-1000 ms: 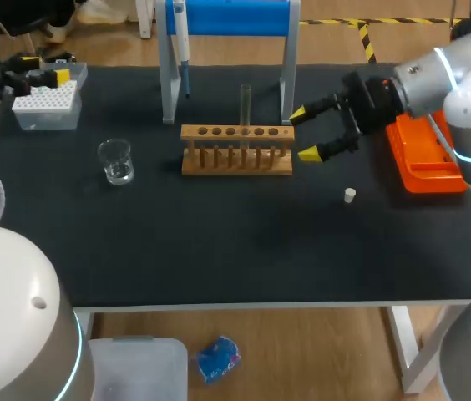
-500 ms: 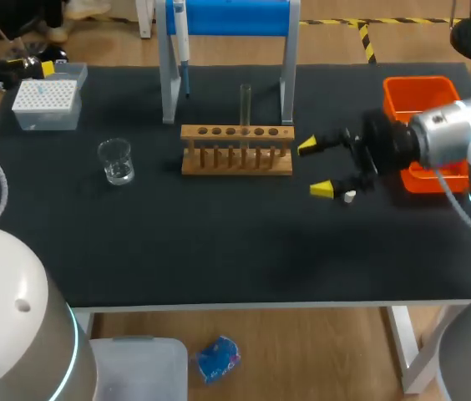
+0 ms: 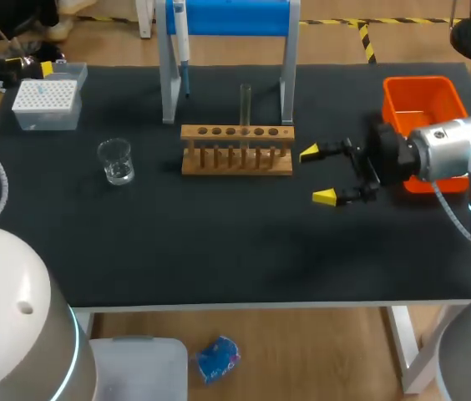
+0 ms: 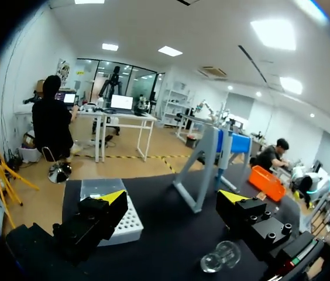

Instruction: Invert the test tube, pick up the pipette, mount the tip to pipette, aspirate from beaker and dispense into the tube, eject the tip, return the pipette, and cap with the stopper.

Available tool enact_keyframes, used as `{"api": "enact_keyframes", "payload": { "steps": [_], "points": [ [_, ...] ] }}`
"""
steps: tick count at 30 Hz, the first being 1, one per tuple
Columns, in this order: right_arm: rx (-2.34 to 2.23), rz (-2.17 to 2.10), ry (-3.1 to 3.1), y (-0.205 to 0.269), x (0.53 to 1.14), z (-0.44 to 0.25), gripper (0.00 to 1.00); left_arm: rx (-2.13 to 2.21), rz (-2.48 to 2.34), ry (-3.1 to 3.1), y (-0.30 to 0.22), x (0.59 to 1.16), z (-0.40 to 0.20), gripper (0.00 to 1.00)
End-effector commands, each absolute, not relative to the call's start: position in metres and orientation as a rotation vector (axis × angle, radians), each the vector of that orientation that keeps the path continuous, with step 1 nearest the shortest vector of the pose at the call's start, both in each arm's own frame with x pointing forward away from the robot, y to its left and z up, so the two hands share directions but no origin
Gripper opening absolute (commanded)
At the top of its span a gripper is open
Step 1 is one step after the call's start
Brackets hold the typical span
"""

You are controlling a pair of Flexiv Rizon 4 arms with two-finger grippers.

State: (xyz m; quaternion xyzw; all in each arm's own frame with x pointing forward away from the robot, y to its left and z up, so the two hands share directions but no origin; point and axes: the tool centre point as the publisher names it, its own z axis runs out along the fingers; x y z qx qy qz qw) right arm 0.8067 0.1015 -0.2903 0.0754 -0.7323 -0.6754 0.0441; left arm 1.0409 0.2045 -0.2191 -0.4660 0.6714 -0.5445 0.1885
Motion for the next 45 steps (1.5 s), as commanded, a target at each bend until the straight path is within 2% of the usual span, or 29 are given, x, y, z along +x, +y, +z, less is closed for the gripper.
{"api": "enact_keyframes", "payload": {
  "steps": [1,19,35,45],
  "points": [
    [0.232,-2.064,-2.236,0.101,0.807,-0.291,1.0,-1.268,-1.505,1.888,0.209,1.05,-0.226,1.0],
    [0.165,-2.096,-2.215,0.103,0.787,-0.307,1.0,-1.115,-1.433,2.004,0.23,1.079,-0.26,1.0],
    [0.165,-2.096,-2.215,0.103,0.787,-0.307,1.0,-1.115,-1.433,2.004,0.23,1.079,-0.26,1.0],
    [0.165,-2.096,-2.215,0.103,0.787,-0.307,1.0,-0.987,-1.237,1.996,0.248,1.103,-0.281,1.0]
  ]
}}
